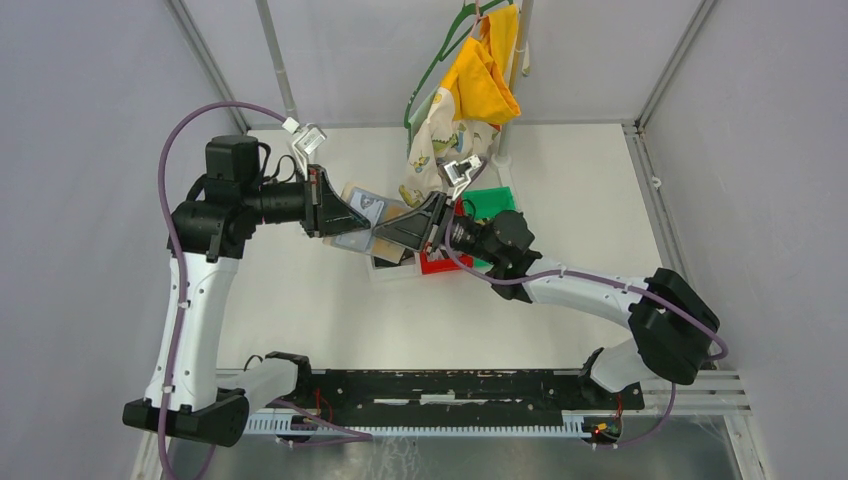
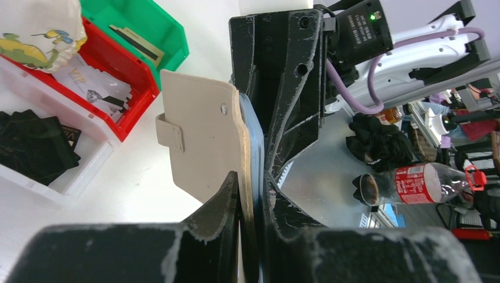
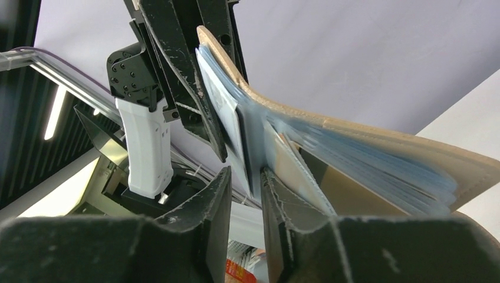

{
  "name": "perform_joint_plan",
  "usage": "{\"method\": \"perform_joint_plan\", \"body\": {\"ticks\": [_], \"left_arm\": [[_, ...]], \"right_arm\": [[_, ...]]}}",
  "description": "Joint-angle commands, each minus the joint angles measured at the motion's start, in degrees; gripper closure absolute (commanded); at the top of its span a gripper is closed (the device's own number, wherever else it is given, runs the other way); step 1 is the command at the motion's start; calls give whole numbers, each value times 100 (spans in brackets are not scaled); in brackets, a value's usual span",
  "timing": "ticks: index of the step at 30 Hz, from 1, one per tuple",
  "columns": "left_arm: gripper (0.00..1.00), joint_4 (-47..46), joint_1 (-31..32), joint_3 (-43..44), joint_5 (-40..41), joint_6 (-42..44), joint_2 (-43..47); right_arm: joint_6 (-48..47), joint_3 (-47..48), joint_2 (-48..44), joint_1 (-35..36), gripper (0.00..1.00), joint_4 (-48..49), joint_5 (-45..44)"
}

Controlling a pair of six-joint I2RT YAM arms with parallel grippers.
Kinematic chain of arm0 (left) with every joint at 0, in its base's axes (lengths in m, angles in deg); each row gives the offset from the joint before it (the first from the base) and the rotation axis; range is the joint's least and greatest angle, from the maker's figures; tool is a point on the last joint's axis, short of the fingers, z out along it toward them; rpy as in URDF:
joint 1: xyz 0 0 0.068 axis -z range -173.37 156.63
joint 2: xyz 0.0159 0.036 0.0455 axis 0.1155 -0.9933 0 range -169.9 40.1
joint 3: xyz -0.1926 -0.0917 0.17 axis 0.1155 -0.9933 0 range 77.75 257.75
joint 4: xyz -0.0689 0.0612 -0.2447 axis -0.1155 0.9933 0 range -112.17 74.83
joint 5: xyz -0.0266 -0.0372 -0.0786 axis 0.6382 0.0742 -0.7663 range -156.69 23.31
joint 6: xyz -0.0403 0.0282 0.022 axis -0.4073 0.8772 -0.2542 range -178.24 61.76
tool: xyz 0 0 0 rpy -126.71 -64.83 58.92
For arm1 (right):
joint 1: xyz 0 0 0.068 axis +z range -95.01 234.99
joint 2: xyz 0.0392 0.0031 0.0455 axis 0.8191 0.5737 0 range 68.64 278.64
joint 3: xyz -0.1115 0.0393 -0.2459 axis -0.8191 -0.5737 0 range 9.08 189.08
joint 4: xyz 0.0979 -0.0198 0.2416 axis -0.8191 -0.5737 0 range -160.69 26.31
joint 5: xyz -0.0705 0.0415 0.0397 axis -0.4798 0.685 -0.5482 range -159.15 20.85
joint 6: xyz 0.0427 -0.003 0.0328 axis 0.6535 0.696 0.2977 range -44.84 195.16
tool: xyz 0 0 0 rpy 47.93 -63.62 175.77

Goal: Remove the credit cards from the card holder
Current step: Remove the credit card from the card holder.

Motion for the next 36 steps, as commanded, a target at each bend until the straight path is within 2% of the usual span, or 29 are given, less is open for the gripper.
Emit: {"method": "perform_joint_plan", "body": {"ticks": [1, 5, 7, 11, 18, 20, 23, 25, 28, 32, 36], "left_arm": [[86, -16, 169, 282, -850, -569, 253], [68, -18, 163, 303, -956, -585, 231], [66, -18, 167, 322, -1032, -567, 223], [77, -57, 170, 299, -1310, -547, 222], [80, -71, 164, 288, -1414, -544, 261], [84, -70, 168, 304, -1416, -542, 248], [97, -79, 163, 283, -1336, -558, 245], [98, -80, 167, 253, -1242, -556, 259], [98, -86, 167, 223, -1238, -584, 280], [98, -118, 168, 249, -1275, -679, 274], [88, -192, 170, 234, -1387, -751, 279]], "right_arm": [[-391, 381, 46, -3, 68, -907, -808], [-465, 337, -99, 11, 67, -1007, -1094], [-461, 354, -99, 4, 67, -993, -1112], [-390, 317, -82, 10, 68, -904, -1119], [-328, 98, -181, 11, 69, -715, -1139], [-193, -64, -214, 0, 69, -380, -1137], [-43, -164, -161, -7, 66, 63, -1042], [52, -72, -75, -9, 61, 230, -911], [8, 168, -15, -7, 60, 34, -734], [99, 155, 17, -7, 73, 231, -759], [420, -31, 119, -9, 93, 925, -748]]}}
